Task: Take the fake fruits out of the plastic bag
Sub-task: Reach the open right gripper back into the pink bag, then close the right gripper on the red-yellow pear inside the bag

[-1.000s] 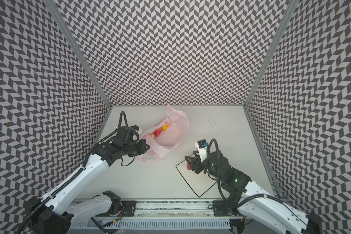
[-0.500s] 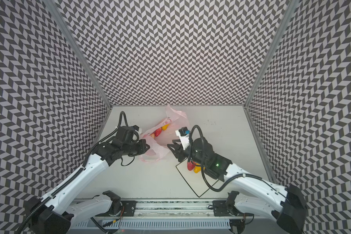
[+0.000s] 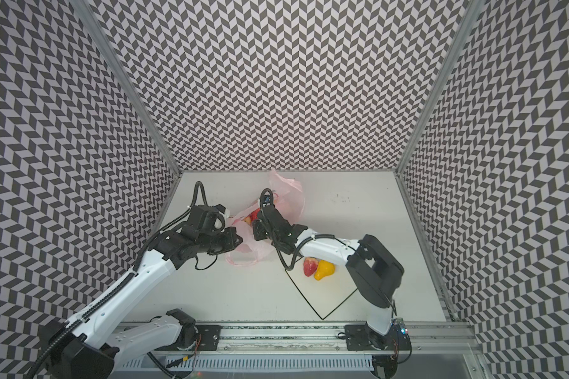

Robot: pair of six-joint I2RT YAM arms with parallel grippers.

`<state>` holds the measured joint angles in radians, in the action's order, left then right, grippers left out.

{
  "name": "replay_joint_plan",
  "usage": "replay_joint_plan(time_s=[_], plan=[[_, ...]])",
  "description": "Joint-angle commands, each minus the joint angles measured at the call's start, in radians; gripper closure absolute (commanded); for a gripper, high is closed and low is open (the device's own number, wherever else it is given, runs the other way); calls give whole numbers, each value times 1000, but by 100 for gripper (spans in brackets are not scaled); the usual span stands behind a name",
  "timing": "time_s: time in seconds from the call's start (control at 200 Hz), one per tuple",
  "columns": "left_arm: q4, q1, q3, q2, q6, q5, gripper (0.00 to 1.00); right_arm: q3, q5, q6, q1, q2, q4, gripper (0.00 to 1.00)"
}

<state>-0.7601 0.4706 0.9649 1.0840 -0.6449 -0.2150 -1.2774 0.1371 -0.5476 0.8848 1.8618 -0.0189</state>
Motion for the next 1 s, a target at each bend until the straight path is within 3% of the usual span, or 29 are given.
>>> replay_joint_plan(time_s=[0.0,0.21,0.446,0.681,0.997], plan=[[-44,-6,-2,-23,7,5,100,-57,-36,-150,-41,70,35,58],[-82,-6,-20,-28,-2,-12,100,-115,-155,-282,-93,196,125,45],[-93,-2,-18,-3,7,-37,100,-194,-205,-364,-94,296,199,31],[-86,9,-7,13,2,-44,100,-275,-139,-449,-95,390,207,28],[-93,31,24,39,1,-41,100,-380,72,-352,-96,501,221,26]])
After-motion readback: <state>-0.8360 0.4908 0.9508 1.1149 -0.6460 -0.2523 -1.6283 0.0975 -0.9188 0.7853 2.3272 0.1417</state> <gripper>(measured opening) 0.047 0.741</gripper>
